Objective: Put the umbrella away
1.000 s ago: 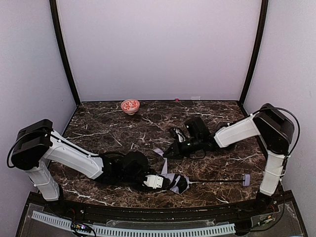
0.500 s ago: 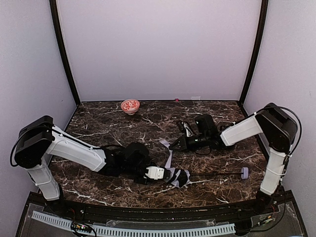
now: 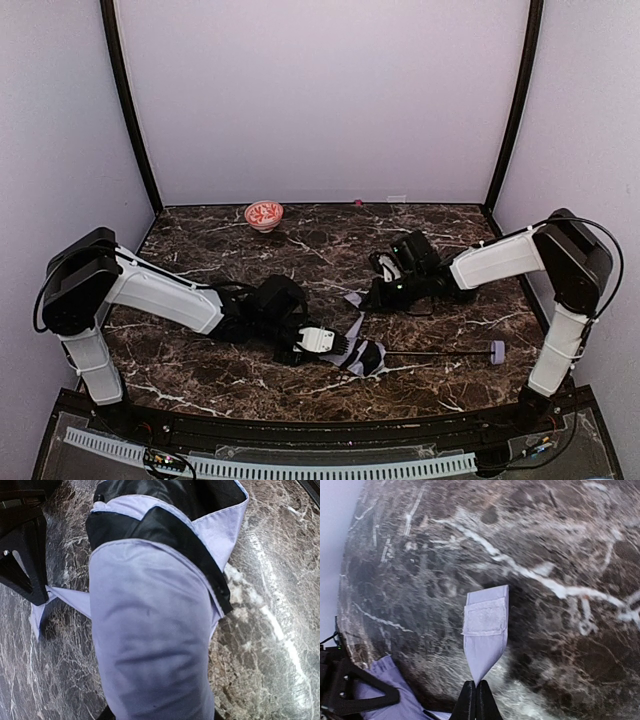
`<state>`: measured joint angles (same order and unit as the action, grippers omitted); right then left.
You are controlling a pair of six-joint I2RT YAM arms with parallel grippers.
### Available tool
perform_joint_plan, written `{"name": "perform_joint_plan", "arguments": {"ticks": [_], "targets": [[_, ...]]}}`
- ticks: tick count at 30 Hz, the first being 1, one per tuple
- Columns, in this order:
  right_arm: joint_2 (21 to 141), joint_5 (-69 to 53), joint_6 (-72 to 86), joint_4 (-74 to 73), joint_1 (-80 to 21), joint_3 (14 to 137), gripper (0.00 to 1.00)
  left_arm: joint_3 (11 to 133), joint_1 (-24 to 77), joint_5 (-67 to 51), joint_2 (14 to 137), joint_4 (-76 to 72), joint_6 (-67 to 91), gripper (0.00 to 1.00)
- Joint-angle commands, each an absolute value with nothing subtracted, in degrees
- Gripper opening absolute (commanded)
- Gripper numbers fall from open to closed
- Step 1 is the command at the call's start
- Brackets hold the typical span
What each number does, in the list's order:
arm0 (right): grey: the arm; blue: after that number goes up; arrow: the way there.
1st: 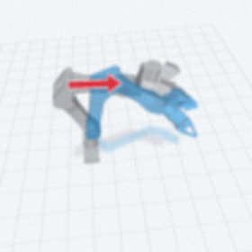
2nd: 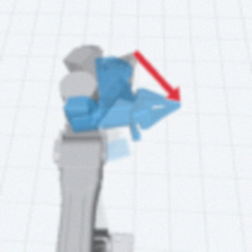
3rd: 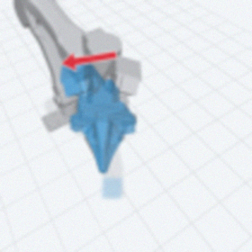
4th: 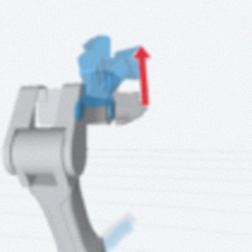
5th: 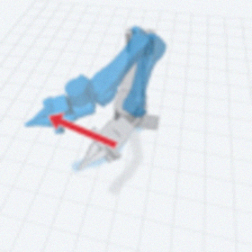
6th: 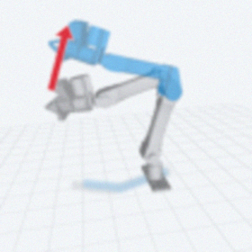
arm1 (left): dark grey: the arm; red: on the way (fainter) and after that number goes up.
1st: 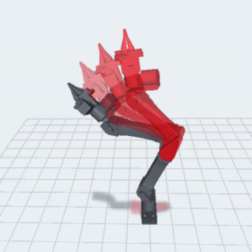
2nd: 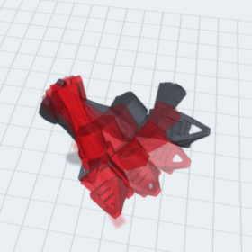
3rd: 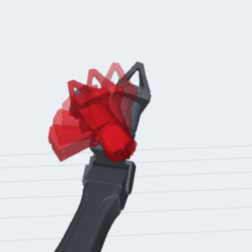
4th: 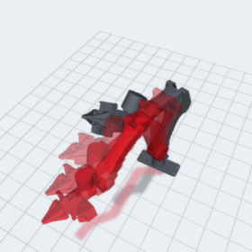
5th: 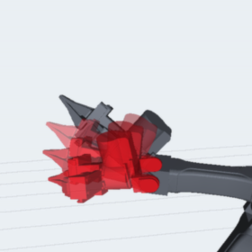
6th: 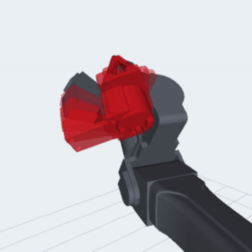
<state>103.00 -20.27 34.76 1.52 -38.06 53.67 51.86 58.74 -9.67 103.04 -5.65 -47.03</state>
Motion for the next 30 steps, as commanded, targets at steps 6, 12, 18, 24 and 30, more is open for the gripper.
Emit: {"name": "perform_joint_plan", "arguments": {"ticks": [6, 12, 18, 24, 30], "targets": [[103.0, -0.74, 28.91, -8.36, -40.0, 61.48, 0.15, 51.23, 62.04, -14.09, 106.17, 12.57, -53.16, 0.0], [102.64, -0.05, 25.24, -11.68, -39.95, 64.58, 0.29, 51.1, 62.53, -11.78, 106.41, 13.91, -53.79, 0.0], [100.74, 4.3, 15.37, -25.11, -39.69, 70.3, 0.41, 50.2, 63.08, -10.86, 106.18, 13.34, -54.05, 0.0], [104.45, 9.58, 20.52, -30.9, -41.93, 72.08, 0.49, 50.6, 63.72, -10.03, 106.27, 13.17, -52.76, 0.0], [109.97, 8.15, 21.87, -31.17, -45.39, 75.01, 0.55, 50.18, 63.79, -9.61, 106.34, 12.58, -52.73, 0.0]]}}
